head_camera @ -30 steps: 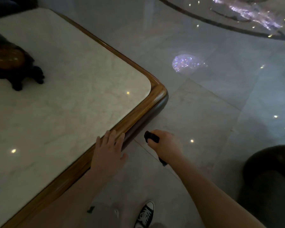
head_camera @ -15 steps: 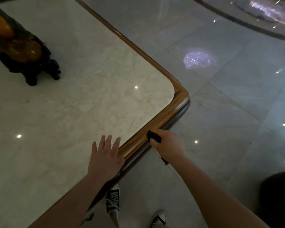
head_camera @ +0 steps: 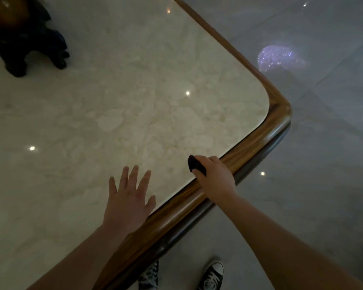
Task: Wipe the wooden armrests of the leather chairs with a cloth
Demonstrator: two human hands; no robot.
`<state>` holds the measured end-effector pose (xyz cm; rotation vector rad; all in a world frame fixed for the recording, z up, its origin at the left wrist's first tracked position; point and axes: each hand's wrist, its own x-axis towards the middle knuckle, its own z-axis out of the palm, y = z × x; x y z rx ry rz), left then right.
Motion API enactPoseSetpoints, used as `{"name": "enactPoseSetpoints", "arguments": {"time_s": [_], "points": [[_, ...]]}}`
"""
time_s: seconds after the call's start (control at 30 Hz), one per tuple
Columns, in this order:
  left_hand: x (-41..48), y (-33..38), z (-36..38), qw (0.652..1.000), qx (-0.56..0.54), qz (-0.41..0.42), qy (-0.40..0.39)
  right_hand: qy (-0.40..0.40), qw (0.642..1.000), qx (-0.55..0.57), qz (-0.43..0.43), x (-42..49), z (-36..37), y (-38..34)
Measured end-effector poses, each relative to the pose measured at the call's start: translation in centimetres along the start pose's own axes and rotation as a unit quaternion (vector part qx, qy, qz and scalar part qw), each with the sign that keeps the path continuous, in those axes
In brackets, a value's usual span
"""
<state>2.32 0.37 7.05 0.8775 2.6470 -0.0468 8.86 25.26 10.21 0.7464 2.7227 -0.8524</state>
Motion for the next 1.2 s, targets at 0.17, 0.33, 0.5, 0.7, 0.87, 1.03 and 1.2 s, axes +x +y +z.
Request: {"name": "enactPoseSetpoints", "arguments": {"time_s": [0.17, 0.33, 0.5, 0.7, 0.87, 1.03, 1.2], "points": [[3.5, -0.9, 4.5, 1.000, 0.021, 0.009, 0.008, 0.037, 0.999, 0.008, -0.033, 5.3, 3.3, 0.9], [5.9, -1.4, 7.8, 0.999, 0.016, 0.000, 0.032, 0.055, 0.995, -0.017, -0.082, 9.2, 5.2, 0.9], [6.4, -1.9, 10.1, 0.998, 0.020, -0.002, 0.063, 0.046, 0.990, -0.088, -0.100, 10.7, 7.1, 1.8], [6.7, -2.3, 10.6, 0.997, 0.018, -0.003, 0.077, -0.005, 0.987, -0.130, -0.097, 10.8, 8.4, 2.7], [6.5, -2.1, 10.0, 0.997, 0.018, -0.006, 0.069, -0.074, 0.981, -0.158, -0.081, 11.1, 8.0, 2.3], [6.6, -1.8, 8.9, 0.999, 0.014, -0.018, 0.024, -0.039, 0.988, -0.128, -0.073, 9.5, 6.3, 1.6], [6.4, -1.9, 6.1, 0.999, 0.009, -0.043, -0.014, -0.011, 0.991, -0.115, -0.074, 7.0, 3.7, 1.2]]}}
